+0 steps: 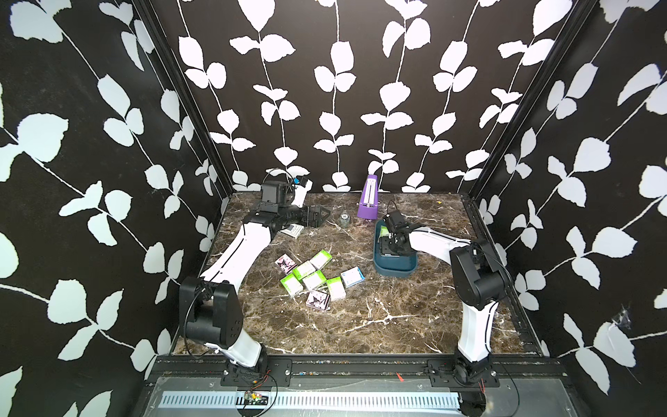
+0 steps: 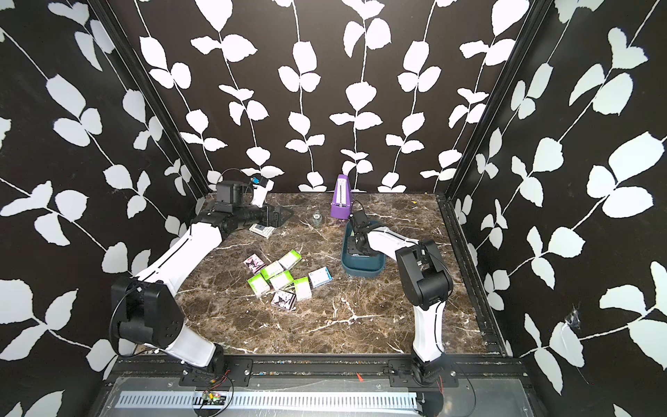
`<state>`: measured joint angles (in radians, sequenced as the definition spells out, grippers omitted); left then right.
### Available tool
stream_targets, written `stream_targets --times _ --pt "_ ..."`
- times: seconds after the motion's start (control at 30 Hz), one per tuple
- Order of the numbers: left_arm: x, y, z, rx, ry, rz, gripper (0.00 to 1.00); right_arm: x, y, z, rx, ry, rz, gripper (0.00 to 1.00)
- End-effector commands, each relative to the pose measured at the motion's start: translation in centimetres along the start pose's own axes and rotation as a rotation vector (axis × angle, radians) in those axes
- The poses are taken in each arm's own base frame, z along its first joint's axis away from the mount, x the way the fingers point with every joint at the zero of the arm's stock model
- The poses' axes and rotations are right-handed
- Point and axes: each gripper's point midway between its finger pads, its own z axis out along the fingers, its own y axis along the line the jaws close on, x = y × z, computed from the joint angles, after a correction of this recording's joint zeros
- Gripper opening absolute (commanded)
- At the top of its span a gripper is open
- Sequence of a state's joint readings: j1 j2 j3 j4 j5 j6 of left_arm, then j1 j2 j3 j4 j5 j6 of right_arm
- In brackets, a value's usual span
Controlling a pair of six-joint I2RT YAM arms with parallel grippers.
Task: Put the pocket tissues into the storage box
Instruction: Place the pocket tissues in the storage box.
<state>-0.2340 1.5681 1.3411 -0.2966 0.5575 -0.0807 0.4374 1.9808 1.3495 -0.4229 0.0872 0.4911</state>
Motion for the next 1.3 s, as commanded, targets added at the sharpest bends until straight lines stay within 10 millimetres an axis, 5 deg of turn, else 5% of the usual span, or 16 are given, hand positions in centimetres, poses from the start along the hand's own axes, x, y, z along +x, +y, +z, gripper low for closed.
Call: stream_targets --times 0.0,1.27 --pt "-0.5 -0.6 -1.2 -0.005 -0.012 0.025 0.99 -1.2 -0.1 -0.6 -0.002 -0.032 0.025 0.71" --pt "-1.1 -0.9 -1.5 0.003 -0.028 0.027 0.99 -3.7 2.8 -4.8 -0.147 -0.092 0.078 0.83"
